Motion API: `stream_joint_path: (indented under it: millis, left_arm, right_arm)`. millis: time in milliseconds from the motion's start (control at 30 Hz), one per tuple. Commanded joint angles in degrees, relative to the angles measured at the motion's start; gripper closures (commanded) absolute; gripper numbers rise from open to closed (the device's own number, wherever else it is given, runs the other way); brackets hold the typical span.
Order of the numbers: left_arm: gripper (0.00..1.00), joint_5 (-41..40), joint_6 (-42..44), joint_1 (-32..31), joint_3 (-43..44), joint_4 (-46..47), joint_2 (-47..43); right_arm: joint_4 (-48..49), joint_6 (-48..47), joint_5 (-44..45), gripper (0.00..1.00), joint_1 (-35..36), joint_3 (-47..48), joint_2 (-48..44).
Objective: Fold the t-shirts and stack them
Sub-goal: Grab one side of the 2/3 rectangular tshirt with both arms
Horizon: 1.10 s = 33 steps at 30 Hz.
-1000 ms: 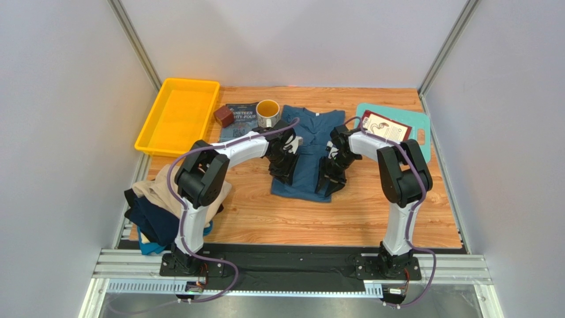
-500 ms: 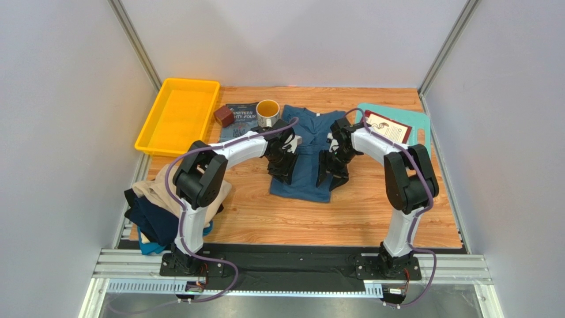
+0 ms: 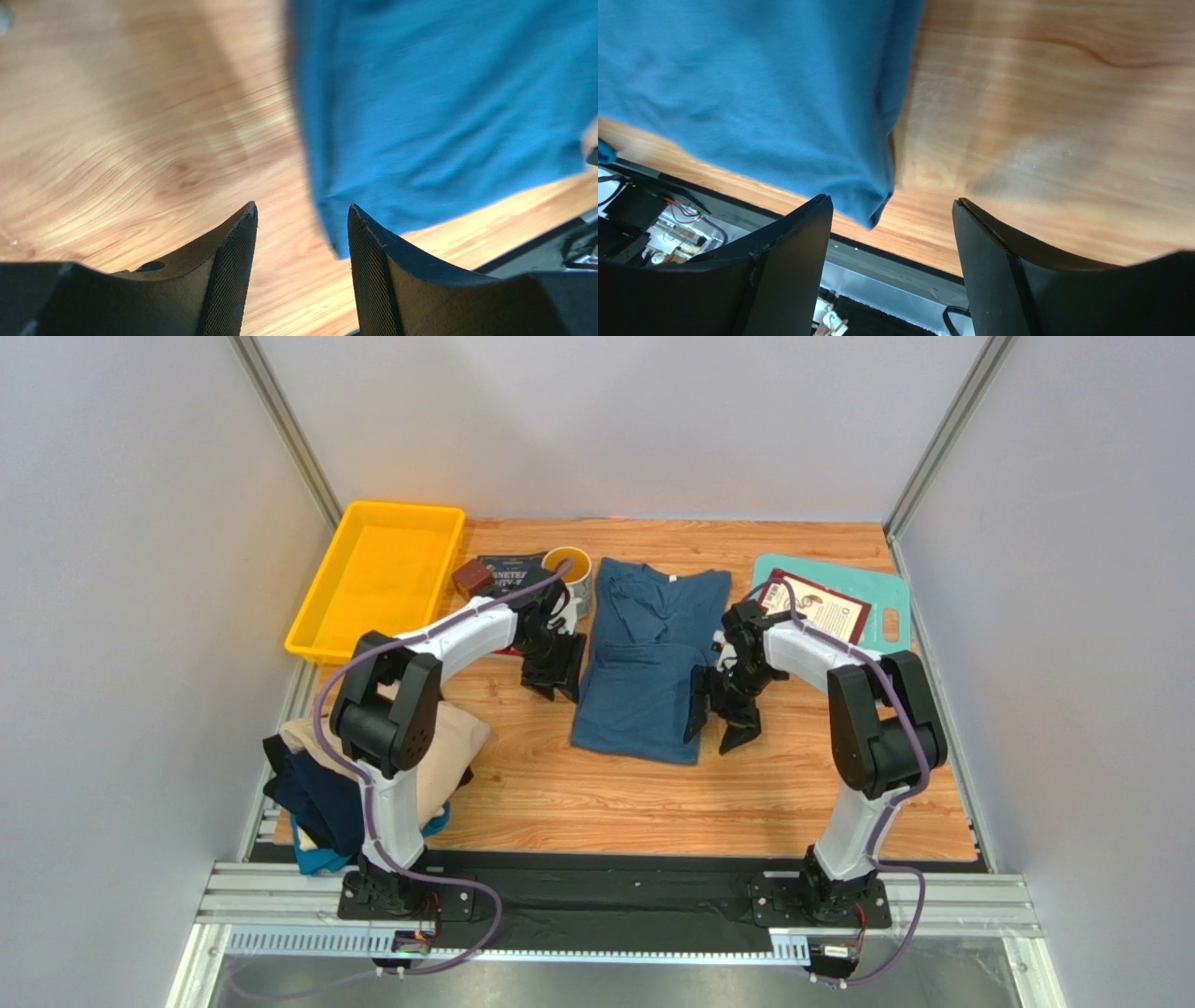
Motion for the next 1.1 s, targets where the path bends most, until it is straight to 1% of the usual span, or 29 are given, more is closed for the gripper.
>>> stream_joint_path:
  millis: [0, 267, 367, 633, 867, 1000, 1067]
  left_arm:
    - [0.43, 3.32, 0.28, 0.46, -4.14, 1.96, -2.74]
    - [0.43, 8.68, -0.51, 0.46, -8.98, 5.39, -3.26]
    - [0.43, 8.78, -0.69, 0.46, -9.86, 5.92, -3.62]
    - [0.43, 9.22, -0.78, 0.55, -9.16, 6.01, -2.12]
    - [0.44, 12.46, -1.48, 0.46, -9.24, 6.97, 0.25]
    - [0.45, 12.03, -1.65, 0.55, -10.21, 7.68, 1.04]
    - [0.46, 9.23, -1.48, 0.55, -10.21, 7.42, 0.43]
  right_arm:
    - [5.68, 1.03, -3.06, 0.30, 0.21, -2.36, 1.57]
    - [8.85, 2.79, -4.83, 0.29, 0.21, -6.31, 2.10]
    - [9.37, 3.14, -4.48, 0.29, 0.21, -7.19, 1.48]
    - [9.46, 3.23, -2.90, 0.29, 0.21, -7.55, 2.89]
    - [10.08, 3.67, -1.67, 0.30, 0.20, -7.02, 6.05]
    - [10.69, 4.02, -0.97, 0.30, 0.21, -6.67, 7.19]
    - [10.61, 4.20, -0.97, 0.31, 0.21, -6.40, 7.19]
